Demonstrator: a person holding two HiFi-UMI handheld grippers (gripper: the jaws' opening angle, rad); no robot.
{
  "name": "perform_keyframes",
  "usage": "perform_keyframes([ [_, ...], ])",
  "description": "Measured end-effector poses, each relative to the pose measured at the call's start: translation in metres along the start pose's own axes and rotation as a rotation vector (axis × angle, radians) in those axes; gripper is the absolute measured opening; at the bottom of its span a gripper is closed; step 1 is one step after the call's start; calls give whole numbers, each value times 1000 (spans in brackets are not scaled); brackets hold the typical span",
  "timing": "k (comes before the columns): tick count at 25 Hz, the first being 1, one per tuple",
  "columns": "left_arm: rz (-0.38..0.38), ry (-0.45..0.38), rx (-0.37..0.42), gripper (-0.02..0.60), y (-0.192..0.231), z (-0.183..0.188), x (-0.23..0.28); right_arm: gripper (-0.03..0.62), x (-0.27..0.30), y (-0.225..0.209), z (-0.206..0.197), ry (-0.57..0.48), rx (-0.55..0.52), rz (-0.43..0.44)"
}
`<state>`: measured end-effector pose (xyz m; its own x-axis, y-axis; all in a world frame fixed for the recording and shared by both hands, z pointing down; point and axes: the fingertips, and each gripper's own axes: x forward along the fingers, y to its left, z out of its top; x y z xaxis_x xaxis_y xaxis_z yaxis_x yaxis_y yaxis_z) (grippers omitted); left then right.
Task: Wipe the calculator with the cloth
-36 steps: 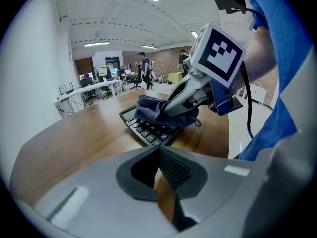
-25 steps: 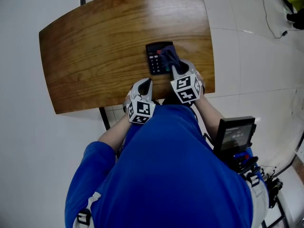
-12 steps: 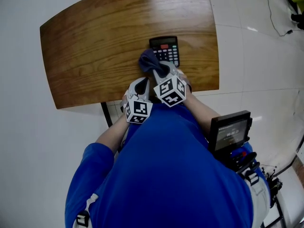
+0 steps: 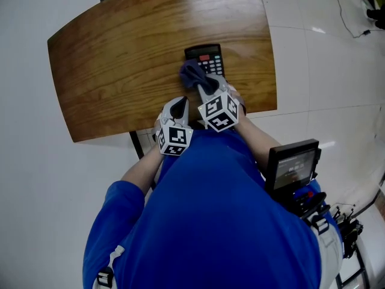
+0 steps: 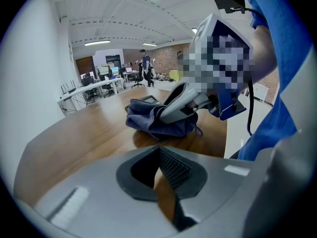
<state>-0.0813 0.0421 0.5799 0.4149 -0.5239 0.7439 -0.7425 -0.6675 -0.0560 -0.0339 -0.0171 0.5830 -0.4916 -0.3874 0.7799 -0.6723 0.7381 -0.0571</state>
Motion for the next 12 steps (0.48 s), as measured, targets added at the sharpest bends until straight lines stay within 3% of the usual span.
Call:
perform_keyframes([
  [12,-43,-26,35,6,-9,9,23,67,-12,-39,-34,30,63,-94],
])
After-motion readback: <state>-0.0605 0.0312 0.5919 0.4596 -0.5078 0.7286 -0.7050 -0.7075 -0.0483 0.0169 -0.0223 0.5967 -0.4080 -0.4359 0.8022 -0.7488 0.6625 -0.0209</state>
